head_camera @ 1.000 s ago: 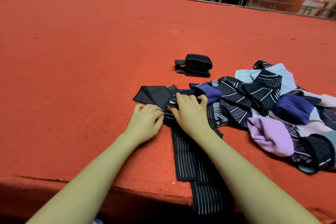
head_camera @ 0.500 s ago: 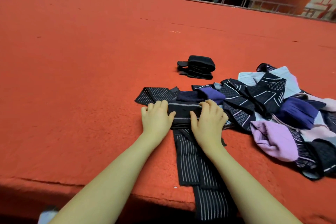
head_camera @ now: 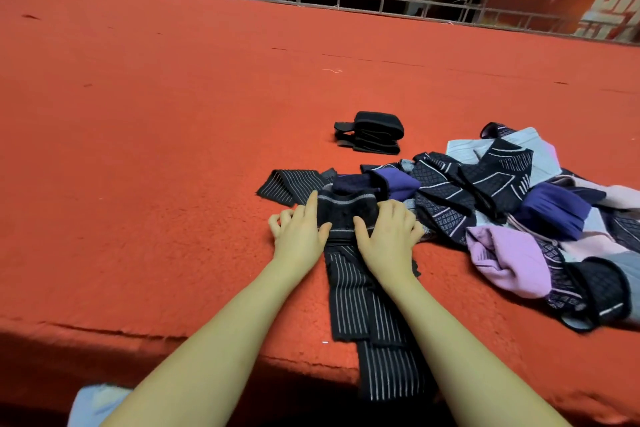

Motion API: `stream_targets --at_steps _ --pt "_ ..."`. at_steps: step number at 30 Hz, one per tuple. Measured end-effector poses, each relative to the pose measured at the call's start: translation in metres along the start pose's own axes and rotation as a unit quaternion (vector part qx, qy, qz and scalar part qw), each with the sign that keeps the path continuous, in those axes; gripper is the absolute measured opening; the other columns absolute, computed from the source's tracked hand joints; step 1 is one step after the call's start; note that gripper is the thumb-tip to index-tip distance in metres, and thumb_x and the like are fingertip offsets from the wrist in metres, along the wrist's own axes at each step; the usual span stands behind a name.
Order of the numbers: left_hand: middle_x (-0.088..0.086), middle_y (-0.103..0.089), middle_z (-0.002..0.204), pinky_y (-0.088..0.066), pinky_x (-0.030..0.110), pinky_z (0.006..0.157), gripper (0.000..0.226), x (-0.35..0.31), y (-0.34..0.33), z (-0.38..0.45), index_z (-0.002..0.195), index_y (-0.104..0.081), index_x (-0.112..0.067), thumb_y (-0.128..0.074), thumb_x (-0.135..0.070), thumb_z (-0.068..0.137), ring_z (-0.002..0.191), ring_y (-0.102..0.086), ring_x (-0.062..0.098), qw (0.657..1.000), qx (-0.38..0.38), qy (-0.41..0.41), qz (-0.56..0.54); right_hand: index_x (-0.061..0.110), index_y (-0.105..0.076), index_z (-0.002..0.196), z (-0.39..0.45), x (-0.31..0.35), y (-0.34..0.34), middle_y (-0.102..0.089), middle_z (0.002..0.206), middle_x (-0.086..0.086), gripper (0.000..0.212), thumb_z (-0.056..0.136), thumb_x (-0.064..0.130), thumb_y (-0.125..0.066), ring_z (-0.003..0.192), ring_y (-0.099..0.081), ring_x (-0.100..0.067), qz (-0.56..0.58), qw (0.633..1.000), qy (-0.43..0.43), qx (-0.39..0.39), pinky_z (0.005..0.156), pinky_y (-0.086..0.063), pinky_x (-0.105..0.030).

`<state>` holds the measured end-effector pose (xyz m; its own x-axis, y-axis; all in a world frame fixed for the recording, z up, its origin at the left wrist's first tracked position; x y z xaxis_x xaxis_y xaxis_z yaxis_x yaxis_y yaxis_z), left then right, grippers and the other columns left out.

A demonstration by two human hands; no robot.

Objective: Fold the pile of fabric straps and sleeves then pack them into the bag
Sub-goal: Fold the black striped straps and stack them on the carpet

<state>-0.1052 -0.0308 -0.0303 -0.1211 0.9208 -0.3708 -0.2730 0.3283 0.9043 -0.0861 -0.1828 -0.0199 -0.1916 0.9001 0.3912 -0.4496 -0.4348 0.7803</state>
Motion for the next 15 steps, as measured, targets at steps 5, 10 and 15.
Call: stream_targets --at_steps 5,10,15 --pt "0.004 -0.057 0.097 -0.019 0.038 0.092 0.059 -0.003 0.023 -0.009 0.145 -0.037 -0.013 -0.042 -0.039 0.093 0.1 -0.052 0.027 0.99 -0.12 -0.071 -0.029 0.011 -0.058 0.104 0.0 0.009 0.015 -0.064 0.094 0.0 0.038 0.086 0.043 -0.049 0.092 -0.054 -0.027 0.054 0.997 0.041 -0.042 0.083 -0.019 -0.037" --pt "0.003 -0.059 0.082 -0.02 0.038 0.083 0.054 0.002 0.064 0.016 0.13 -0.057 -0.008 -0.046 -0.035 0.085 0.089 -0.054 0.03 0.962 -0.261 -0.073 -0.033 0.01 -0.061 0.104 0.028 0.04 0.03 -0.066 0.09 0.001 0.043 0.085 0.046 -0.047 0.087 -0.045 -0.018 0.078 0.986 0.072 -0.125 0.08 -0.019 -0.035" --pt "0.011 -0.059 0.111 -0.016 0.04 0.092 0.051 0.008 0.075 0.087 0.141 -0.043 -0.008 -0.05 -0.028 0.095 0.111 -0.043 0.034 0.985 -0.168 -0.039 0.009 0.008 -0.059 0.118 0.089 0.064 0.013 -0.067 0.105 -0.004 0.042 0.089 0.038 -0.056 0.099 -0.052 -0.03 0.058 0.991 0.074 -0.092 0.088 -0.017 -0.039"
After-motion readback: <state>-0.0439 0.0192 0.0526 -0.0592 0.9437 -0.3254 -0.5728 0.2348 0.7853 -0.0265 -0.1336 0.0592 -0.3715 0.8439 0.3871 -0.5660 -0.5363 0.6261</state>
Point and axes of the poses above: each hand's wrist, its own z-axis towards the middle knuckle, its own y-axis out of the back of the hand, x = y × z, the point moved 6 cm from there along z, towards the middle knuckle
